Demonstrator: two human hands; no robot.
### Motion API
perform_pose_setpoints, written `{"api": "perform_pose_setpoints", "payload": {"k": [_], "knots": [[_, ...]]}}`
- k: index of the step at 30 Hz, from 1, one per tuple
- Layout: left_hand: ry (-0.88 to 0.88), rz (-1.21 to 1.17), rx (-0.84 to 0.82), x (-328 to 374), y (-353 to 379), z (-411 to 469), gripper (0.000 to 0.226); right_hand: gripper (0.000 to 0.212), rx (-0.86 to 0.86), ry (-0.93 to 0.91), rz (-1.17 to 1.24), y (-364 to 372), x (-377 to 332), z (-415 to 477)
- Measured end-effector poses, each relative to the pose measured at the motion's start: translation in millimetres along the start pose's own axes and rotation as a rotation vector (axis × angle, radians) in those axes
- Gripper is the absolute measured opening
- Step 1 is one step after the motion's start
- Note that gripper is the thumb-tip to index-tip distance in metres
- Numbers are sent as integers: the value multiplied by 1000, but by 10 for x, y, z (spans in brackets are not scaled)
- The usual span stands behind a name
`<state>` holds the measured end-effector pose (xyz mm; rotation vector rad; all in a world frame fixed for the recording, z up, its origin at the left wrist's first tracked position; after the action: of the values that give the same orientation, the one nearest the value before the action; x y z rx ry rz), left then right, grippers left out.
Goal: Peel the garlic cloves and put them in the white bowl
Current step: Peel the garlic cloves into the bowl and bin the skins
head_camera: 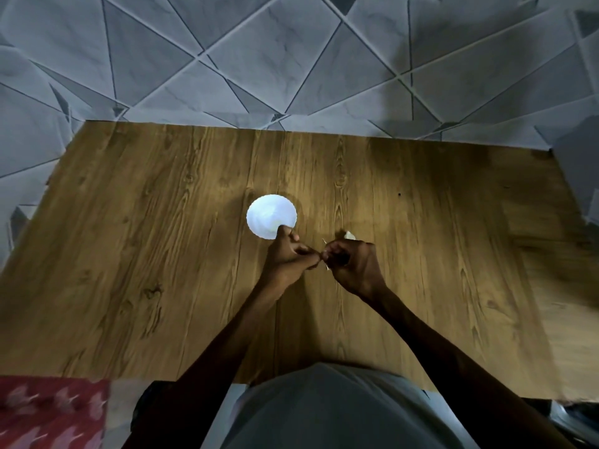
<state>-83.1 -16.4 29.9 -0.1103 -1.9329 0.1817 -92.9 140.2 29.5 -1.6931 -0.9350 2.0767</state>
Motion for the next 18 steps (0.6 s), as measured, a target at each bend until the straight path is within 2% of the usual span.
{"api": "perform_pose_setpoints", "payload": {"k": [4,8,13,18], "knots": [[311,300,81,78,102,-66,54,9,-51,162,20,32,-2,47],[497,419,149,96,151,-138,45,11,-85,436,317,-39,-12,38],[466,334,112,80,94,-94,45,11,-113,570,607,-134,17,12],[463,308,12,108,62,-84,54,5,-160,611,575,-156,12,31]]}}
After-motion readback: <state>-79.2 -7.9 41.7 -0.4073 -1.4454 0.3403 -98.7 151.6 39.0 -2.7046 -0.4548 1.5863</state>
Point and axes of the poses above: each hand's wrist, its own z-axis towards the middle knuckle, its own y-axis out of the palm, x = y × z, the point moved 3 cm from there along z, towards the middle knuckle, and after that the axes turned 1 degree about -y, right-handed, at the moved point
